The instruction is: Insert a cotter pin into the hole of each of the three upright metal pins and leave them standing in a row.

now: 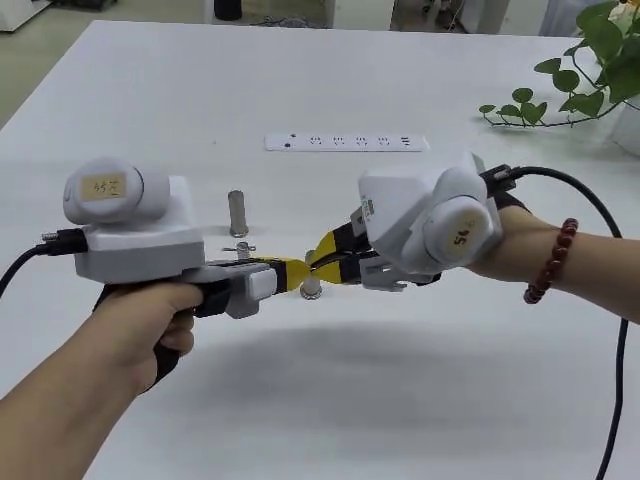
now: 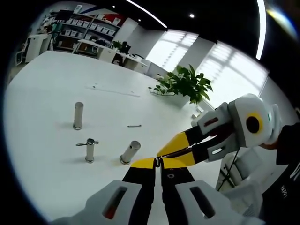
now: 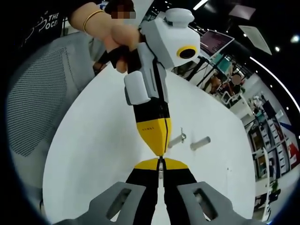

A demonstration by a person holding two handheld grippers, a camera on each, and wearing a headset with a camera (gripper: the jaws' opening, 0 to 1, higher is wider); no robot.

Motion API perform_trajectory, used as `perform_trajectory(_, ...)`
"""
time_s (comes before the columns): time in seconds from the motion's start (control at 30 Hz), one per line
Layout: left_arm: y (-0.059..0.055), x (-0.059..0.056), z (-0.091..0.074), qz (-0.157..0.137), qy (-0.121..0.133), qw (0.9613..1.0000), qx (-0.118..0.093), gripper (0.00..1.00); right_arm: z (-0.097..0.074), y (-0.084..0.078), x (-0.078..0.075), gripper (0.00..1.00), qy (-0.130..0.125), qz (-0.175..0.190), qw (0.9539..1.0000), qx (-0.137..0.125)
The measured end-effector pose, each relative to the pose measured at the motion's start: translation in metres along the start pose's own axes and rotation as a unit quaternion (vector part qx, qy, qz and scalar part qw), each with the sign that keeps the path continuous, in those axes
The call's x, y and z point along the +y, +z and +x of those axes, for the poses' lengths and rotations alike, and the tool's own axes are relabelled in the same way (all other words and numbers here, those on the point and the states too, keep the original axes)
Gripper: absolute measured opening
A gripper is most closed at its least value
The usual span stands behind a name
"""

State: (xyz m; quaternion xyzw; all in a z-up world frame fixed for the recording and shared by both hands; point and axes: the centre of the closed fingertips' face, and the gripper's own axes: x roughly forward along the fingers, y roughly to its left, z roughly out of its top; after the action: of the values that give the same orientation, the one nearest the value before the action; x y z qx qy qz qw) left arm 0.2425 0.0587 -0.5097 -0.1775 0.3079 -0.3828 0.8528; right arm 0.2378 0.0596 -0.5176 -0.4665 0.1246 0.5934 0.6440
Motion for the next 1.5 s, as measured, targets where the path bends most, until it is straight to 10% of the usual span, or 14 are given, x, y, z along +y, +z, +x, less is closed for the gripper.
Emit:
perform_trajectory(0.2,0.002,-0.002,0.000,0.066,-0.004,0.9978,-0.009,0.00,0.000,0.000,-0.001,0.00,-0.002,0.014,0.9999,-0.003)
perform_trajectory(0.77,-0.002,-0.004,-0.001,0.122,-0.012,0.9925,-0.003,0.00,-0.002,-0.003,0.002,0.00,0.004,0.098,0.9948,-0.027)
perform_trajectory(1.5,-0.010,-0.010,-0.016,0.177,-0.062,0.9822,-0.017,0.00,-0.008,0.000,0.016,0.07,0.056,0.300,0.9447,-0.120)
